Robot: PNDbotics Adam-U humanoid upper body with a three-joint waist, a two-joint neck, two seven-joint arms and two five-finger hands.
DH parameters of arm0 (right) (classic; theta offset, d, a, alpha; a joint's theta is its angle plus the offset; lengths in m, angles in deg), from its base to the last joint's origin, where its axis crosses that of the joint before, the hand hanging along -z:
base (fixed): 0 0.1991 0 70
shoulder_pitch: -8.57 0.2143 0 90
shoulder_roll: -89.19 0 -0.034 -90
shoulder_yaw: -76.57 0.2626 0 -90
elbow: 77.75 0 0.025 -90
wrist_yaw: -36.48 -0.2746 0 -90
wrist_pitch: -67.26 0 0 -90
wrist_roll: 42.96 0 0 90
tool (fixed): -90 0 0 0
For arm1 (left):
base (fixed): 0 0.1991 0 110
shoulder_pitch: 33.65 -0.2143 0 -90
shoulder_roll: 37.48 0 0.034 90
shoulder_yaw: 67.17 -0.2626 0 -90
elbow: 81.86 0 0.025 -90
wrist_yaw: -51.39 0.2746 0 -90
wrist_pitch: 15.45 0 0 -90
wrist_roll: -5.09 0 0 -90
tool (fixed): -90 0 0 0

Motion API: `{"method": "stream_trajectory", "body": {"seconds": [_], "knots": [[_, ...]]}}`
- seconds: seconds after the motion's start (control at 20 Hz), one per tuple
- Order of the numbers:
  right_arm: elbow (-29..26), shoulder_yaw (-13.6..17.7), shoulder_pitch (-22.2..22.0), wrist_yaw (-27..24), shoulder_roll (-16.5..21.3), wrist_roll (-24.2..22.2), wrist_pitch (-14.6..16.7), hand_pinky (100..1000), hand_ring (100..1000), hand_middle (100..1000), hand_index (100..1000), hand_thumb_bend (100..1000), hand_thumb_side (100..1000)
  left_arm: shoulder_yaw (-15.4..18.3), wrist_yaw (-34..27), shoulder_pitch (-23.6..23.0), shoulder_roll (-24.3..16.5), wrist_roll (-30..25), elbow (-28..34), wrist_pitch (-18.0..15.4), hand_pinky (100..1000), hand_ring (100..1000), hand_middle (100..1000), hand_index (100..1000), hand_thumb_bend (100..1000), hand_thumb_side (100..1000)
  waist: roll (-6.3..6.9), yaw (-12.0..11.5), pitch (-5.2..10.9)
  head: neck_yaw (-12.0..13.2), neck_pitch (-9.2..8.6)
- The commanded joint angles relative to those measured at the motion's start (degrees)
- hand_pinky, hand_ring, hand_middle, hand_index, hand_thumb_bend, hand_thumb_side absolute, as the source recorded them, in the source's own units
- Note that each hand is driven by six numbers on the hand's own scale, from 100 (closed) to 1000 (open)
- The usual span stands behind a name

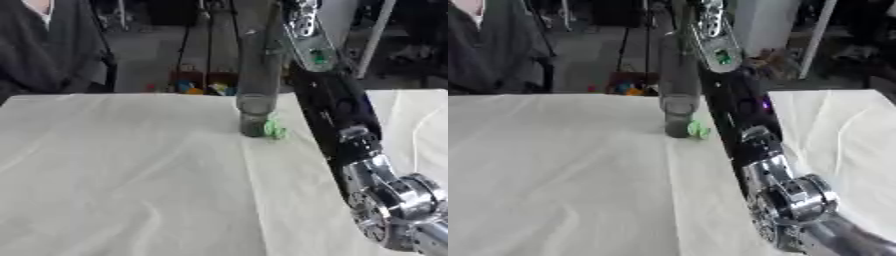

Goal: Arrange flowers into the vase.

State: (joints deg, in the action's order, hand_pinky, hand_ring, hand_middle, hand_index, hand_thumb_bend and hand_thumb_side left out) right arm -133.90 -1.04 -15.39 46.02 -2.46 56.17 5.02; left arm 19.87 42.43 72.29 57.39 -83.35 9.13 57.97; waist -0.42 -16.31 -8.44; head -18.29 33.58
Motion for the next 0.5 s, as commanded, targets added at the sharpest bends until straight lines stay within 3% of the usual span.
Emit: {"method": "stream_trajectory", "body": {"seconds": [0.05,0.5], "knots": [[0.2,0.5,1.1,1.3,1.0,-0.1,0.3,100,163,100,286,100,640,0.1,-0.1,0.8,-0.7,-0.1,0.9,0.0,919,677,755,642,1000,514,0.21,0.1,0.74,0.0,-0.81],[1.0,0.5,0.7,2.1,1.3,-0.5,-0.3,100,359,222,386,100,644,0.2,-0.1,0.7,-0.7,-0.2,0.8,0.0,919,677,756,641,1000,514,0.42,0.3,0.69,0.1,-0.82]]}}
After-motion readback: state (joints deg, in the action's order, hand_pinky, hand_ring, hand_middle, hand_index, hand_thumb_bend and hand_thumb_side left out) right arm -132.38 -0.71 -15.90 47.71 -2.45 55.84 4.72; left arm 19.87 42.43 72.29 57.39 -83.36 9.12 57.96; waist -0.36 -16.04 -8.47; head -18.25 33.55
